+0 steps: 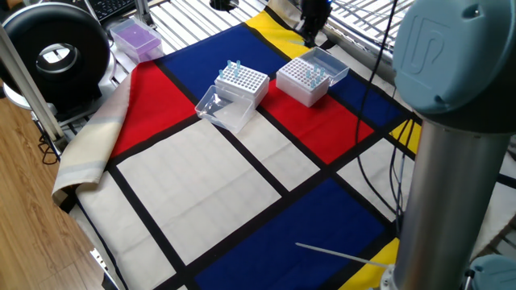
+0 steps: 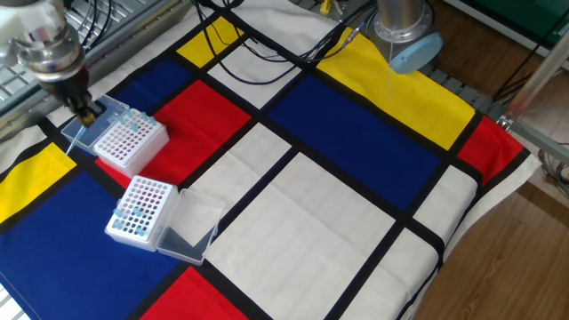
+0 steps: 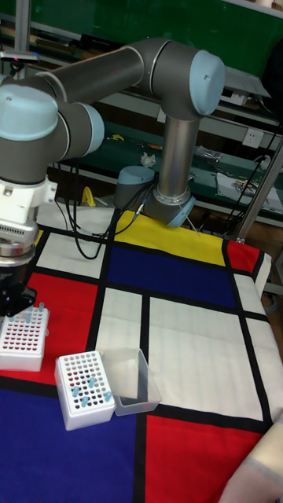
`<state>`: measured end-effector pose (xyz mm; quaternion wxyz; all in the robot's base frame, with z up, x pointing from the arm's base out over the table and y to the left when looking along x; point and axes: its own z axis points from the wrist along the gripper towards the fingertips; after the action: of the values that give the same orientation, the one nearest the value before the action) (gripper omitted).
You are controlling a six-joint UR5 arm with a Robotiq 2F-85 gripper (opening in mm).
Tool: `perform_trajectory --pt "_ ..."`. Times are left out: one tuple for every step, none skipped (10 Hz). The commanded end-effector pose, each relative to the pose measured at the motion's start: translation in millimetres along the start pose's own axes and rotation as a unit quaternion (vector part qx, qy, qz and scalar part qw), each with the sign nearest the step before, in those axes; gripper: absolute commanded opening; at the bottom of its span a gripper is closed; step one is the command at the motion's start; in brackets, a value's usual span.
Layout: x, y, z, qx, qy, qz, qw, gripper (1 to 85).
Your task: Transfer all medium pipette tips from one holder to another
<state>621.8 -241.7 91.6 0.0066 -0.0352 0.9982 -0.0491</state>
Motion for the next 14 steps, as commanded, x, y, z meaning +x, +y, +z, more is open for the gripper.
perform_trajectory --pt "39.0 -2.9 6.6 -0.008 0.045 0.001 0.9989 1.7" --pt "49.2 -2.6 11.2 -0.012 0.058 -0.003 0.9982 1.7" --pt "56.0 -1.7 15.6 -0.017 0.064 -0.004 0.9978 1.7" --pt "64.8 -2.3 17.4 -0.02 0.076 -0.006 0.9969 1.7" --pt "70.9 -1.6 19.0 -0.023 0.084 -0.01 0.9962 1.7" --pt "72.9 -0.8 19.5 -0.025 0.088 -0.012 0.9957 1.7" --pt "75.2 -0.8 19.5 -0.026 0.093 -0.015 0.9952 1.7" --pt "77.6 -0.8 19.3 -0.027 0.097 -0.017 0.9948 1.7" --pt "81.2 0.5 19.9 -0.031 0.099 -0.016 0.9945 1.7" --pt "82.5 2.0 21.8 -0.034 0.098 -0.015 0.9945 1.7" --pt "82.4 2.4 22.9 -0.036 0.097 -0.015 0.9946 1.7" --pt "82.6 3.0 23.1 -0.037 0.096 -0.016 0.9945 1.7" --pt "83.0 2.3 24.3 -0.038 0.096 -0.017 0.9946 1.7" --pt "82.1 3.2 25.7 -0.039 0.092 -0.016 0.9948 1.7"
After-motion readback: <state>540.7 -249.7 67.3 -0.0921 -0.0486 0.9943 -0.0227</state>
